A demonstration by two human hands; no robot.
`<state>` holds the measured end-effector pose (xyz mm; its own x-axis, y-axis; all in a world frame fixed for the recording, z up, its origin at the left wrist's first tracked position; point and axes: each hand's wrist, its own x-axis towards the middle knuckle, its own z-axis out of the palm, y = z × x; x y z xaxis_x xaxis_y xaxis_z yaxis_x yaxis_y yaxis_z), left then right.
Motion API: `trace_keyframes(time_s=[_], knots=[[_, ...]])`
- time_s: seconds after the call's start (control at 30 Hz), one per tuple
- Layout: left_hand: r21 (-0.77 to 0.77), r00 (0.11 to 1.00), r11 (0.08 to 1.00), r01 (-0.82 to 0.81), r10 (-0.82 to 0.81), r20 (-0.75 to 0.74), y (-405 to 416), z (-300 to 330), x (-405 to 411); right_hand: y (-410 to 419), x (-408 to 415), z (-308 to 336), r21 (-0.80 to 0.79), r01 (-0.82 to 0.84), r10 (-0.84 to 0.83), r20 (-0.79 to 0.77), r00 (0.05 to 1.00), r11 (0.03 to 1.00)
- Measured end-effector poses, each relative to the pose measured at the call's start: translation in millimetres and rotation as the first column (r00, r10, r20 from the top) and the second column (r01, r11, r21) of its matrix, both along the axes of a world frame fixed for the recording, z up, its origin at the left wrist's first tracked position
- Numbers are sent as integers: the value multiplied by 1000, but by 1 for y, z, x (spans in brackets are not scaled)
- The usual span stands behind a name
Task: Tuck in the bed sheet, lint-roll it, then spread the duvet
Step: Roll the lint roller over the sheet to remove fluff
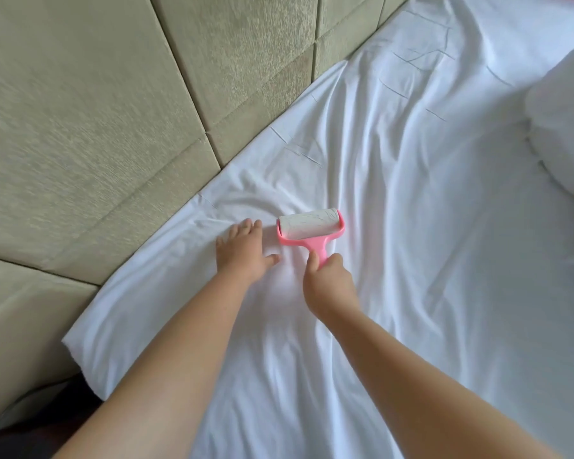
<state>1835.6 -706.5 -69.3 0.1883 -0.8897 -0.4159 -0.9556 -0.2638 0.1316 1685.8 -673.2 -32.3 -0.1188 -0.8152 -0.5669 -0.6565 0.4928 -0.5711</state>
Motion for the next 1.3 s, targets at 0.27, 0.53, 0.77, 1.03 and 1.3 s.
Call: trace_keyframes(time_s=[0.27,0.53,0.77,1.03,1.3], knots=[[221,998,975,1,12,-58,-34,-5,-2,-44,18,-17,85,-14,11,34,999,996],[243,997,969,-49,64,-51,-94,-13,5,-119,38,-31,62,-3,1,43,999,998],[214,997,975,-64,72,-27,-131,-30,14,-182,60,-39,7,14,-14,52,999,1000],[178,997,983,-54,62,-39,-158,-36,23,-220,74,-47,-31,32,-29,76,997,999],[126,998,990,-59,60,-7,-156,-38,23,-212,70,-44,-37,18,-16,64,998,999]])
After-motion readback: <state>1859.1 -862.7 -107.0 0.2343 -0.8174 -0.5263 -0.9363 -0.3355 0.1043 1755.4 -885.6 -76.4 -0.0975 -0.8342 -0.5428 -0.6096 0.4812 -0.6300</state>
